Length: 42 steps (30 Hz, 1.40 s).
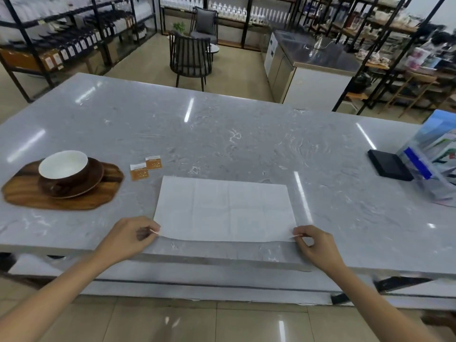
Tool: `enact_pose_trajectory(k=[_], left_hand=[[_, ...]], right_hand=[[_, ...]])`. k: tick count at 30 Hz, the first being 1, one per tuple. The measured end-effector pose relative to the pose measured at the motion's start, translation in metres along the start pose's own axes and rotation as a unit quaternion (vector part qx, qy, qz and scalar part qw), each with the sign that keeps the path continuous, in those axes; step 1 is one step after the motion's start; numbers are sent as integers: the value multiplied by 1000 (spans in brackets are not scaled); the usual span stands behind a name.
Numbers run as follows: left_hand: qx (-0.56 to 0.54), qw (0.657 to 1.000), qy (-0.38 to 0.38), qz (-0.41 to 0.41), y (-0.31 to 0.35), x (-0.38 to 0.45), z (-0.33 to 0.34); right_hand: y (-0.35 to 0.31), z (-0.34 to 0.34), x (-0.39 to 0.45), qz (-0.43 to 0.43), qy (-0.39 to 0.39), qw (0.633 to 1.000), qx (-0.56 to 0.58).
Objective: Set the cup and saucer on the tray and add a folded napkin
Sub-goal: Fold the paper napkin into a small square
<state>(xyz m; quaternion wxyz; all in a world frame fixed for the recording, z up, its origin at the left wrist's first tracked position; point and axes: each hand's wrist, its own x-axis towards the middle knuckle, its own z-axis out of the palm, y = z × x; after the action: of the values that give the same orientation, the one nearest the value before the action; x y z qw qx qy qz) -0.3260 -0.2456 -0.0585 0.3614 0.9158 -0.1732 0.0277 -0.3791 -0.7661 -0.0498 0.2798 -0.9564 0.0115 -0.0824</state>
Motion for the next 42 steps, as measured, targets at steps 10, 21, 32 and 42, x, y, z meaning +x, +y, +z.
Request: enact_pose_trajectory(k=[10, 21, 32, 42], left_hand=[[50, 993, 103, 2, 14, 17, -1], [101, 991, 45, 76, -10, -5, 3], [104, 992, 29, 63, -12, -9, 4], [156, 985, 23, 72, -5, -10, 3]], right_hand=[[-11, -3, 24, 61, 74, 984, 151], [10, 7, -14, -151, 45, 984, -84], [10, 10, -12, -142, 44, 984, -100], [11, 10, -13, -147, 37, 981, -120]])
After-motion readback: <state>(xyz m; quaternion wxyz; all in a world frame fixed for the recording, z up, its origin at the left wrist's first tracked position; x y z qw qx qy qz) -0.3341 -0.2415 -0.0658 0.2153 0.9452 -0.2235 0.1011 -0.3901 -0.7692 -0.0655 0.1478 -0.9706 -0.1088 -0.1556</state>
